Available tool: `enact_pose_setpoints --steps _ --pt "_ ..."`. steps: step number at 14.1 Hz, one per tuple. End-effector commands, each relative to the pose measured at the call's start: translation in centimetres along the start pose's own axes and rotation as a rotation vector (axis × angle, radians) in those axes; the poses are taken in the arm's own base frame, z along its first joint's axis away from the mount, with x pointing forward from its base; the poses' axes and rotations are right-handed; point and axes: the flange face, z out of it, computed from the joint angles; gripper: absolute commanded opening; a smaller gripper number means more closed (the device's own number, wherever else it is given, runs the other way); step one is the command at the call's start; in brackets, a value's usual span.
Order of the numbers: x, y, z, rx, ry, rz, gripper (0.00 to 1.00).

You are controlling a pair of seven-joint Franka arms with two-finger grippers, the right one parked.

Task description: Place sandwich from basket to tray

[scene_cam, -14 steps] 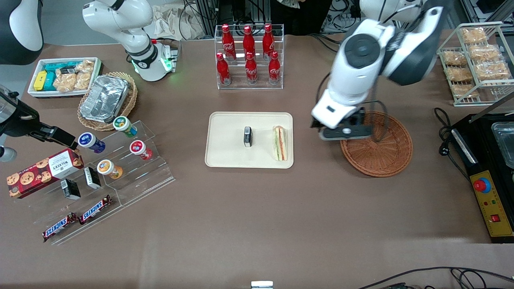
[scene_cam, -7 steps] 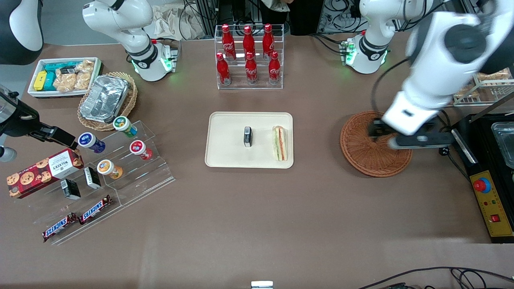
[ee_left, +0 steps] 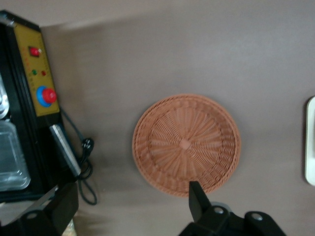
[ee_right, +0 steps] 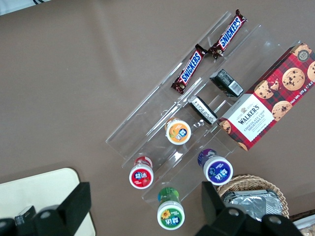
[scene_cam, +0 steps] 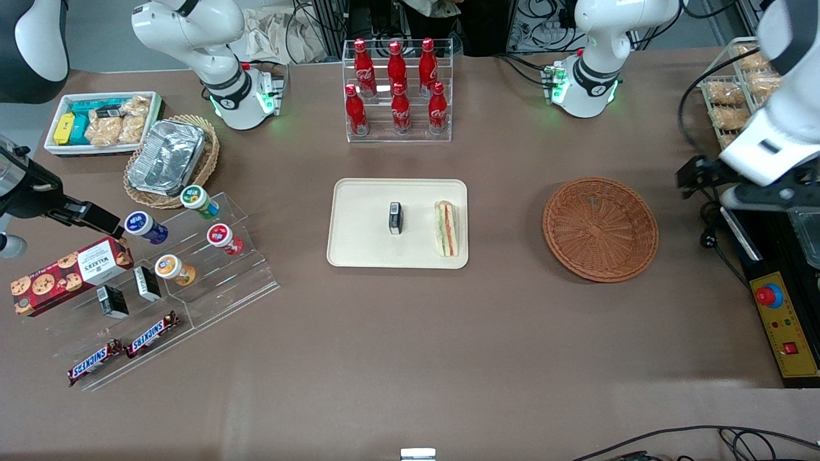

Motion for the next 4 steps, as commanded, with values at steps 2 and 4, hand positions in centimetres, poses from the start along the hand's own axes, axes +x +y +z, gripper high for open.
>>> enact_pose_setpoints --steps 2,4 --pt "-1.6 -1.4 -3.7 -0.112 0.031 -0.073 1.00" --pt "-1.0 -0.1 -7.3 -0.110 0.044 -0.091 1.00"
